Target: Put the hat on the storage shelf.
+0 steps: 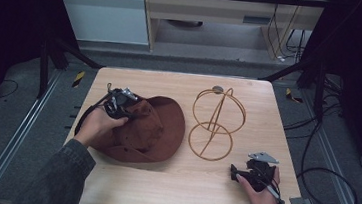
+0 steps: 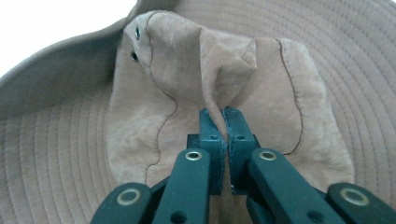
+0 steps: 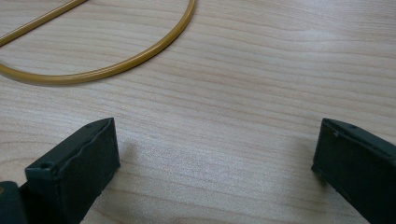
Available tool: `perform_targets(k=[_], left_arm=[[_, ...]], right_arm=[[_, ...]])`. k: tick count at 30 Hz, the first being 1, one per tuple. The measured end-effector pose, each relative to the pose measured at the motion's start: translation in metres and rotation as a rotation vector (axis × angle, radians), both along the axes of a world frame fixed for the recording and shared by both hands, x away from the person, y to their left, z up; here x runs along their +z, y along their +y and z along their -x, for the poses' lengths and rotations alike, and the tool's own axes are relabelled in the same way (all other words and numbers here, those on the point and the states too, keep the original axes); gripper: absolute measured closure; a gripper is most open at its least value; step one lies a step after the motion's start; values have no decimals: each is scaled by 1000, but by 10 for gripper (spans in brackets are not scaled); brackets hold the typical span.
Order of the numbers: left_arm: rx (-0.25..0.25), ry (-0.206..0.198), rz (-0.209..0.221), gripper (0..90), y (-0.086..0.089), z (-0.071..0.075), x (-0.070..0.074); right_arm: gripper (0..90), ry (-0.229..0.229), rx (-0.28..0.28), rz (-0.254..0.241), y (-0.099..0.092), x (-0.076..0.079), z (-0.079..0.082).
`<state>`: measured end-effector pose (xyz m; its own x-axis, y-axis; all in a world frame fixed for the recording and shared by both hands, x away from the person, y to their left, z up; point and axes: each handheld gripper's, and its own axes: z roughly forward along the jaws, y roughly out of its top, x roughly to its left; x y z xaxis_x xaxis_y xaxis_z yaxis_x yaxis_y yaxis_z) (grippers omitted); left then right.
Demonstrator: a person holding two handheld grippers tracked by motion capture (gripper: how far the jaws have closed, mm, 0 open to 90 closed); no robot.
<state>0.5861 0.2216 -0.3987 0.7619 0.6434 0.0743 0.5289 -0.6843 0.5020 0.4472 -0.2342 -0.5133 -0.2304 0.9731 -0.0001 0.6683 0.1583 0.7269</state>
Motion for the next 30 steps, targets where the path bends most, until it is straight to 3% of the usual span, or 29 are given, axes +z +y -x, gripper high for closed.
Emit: perform_targets(k=[3,19,30], left_arm=[[2,-13,21,884,2,1,5],[-12,-34,9,883,1,7,20],[-33,-73,21,883,-1,17,33]], right_arm=[[5,0,0,0,0,0,0],[5,0,0,0,0,0,0],[5,0,0,0,0,0,0]])
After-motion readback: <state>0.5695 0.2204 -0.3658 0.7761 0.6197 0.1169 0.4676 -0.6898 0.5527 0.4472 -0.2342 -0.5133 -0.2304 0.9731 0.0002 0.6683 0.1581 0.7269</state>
